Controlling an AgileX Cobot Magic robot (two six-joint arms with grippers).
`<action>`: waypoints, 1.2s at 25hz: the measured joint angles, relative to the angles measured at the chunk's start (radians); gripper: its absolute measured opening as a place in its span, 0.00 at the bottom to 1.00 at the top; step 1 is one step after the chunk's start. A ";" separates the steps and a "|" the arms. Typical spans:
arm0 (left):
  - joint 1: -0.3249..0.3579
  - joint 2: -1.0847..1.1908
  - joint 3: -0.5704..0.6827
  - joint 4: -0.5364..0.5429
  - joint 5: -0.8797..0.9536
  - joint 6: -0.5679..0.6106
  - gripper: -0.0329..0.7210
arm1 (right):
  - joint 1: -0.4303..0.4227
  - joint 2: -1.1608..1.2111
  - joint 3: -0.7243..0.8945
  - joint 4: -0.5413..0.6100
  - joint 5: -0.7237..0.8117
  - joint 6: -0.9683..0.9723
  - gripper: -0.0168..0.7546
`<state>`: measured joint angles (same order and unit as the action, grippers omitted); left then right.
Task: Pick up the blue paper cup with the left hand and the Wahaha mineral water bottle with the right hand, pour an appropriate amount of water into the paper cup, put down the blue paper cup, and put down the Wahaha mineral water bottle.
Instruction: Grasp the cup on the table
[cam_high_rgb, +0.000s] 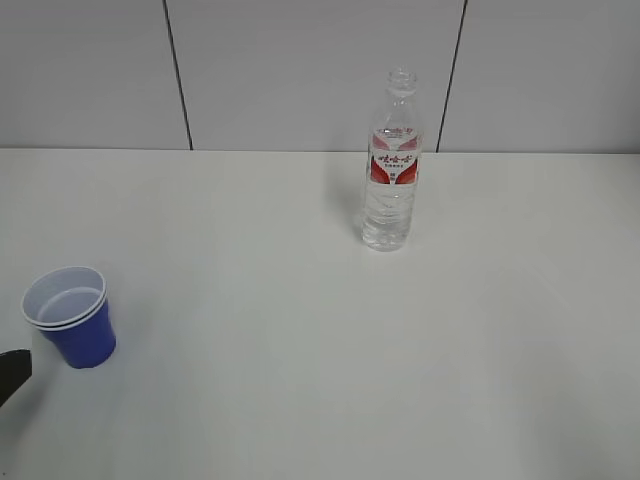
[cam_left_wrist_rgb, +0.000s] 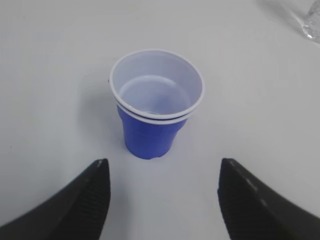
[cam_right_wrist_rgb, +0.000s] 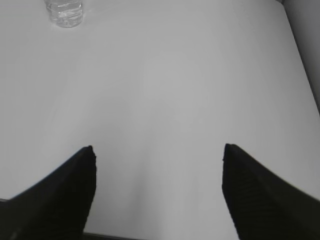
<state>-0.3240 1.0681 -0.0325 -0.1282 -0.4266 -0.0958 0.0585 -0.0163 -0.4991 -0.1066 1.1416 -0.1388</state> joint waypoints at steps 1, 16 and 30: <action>0.000 0.019 0.000 0.002 -0.017 0.000 0.72 | 0.000 0.000 0.000 0.000 0.000 0.000 0.78; 0.000 0.402 0.000 0.063 -0.401 0.000 0.86 | 0.000 0.000 0.000 0.000 0.000 0.000 0.78; 0.000 0.812 -0.008 0.076 -0.719 0.001 0.86 | 0.000 0.000 0.000 0.000 0.000 0.000 0.78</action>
<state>-0.3240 1.8802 -0.0407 -0.0517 -1.1455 -0.0952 0.0585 -0.0163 -0.4991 -0.1066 1.1416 -0.1388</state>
